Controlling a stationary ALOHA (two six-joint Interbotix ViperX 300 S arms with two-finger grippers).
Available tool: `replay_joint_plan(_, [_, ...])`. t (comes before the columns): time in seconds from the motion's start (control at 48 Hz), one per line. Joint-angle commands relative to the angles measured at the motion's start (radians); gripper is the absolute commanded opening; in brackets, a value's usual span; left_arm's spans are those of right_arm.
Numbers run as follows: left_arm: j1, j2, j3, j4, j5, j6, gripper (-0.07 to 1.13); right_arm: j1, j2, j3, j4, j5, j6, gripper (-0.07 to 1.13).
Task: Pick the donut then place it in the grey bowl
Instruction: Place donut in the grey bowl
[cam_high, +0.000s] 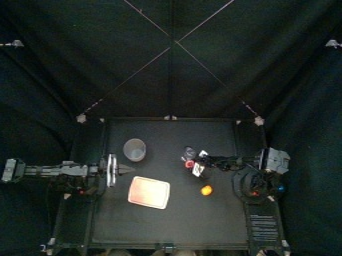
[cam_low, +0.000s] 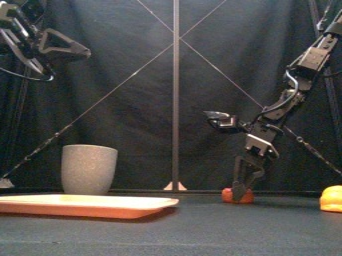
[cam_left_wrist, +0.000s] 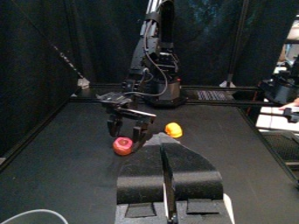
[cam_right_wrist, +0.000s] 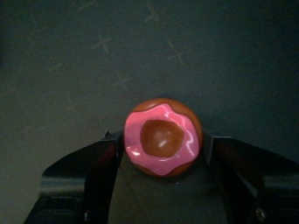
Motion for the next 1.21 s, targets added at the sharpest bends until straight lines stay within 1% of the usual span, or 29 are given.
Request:
replay_joint_plan(0.021, [0.002, 0.003, -0.014, -0.003, -0.009, -0.002, -0.01, 0.0, -0.017, -0.018, -0.002, -0.003, -0.003, 0.76])
replay_joint_plan(0.125, [0.002, 0.003, -0.012, -0.002, -0.009, -0.003, -0.01, 0.008, -0.018, -0.037, -0.002, -0.005, -0.003, 0.69])
replay_joint_plan(0.229, [0.002, 0.003, -0.012, -0.002, -0.009, -0.003, -0.01, 0.035, -0.023, -0.087, -0.002, -0.015, -0.003, 0.69])
replay_joint_plan(0.354, [0.002, 0.005, -0.012, -0.002, -0.015, -0.002, -0.01, 0.058, -0.023, -0.202, -0.006, -0.066, -0.005, 0.69])
replay_joint_plan(0.542, [0.003, 0.003, -0.009, -0.002, -0.028, 0.0, -0.01, 0.075, 0.028, -0.379, -0.026, -0.241, -0.008, 0.69])
replay_joint_plan(0.604, [0.003, 0.005, -0.009, -0.002, -0.026, 0.0, -0.01, 0.078, 0.072, -0.44, -0.037, -0.319, -0.003, 0.69])
replay_joint_plan(0.708, [0.003, 0.003, -0.005, -0.002, -0.028, 0.0, -0.01, 0.08, 0.155, -0.529, -0.028, -0.423, -0.002, 0.69])
replay_joint_plan(0.812, [0.003, 0.005, -0.003, -0.003, -0.028, 0.0, -0.01, 0.095, 0.249, -0.632, -0.015, -0.488, -0.003, 0.69])
replay_joint_plan(0.938, [0.003, 0.005, -0.002, -0.002, -0.026, 0.0, -0.01, 0.097, 0.348, -0.755, -0.021, -0.471, -0.008, 0.69])
replay_joint_plan(1.208, [0.003, 0.003, -0.002, -0.002, -0.028, 0.0, -0.01, 0.094, 0.456, -0.919, -0.023, -0.318, -0.006, 0.69])
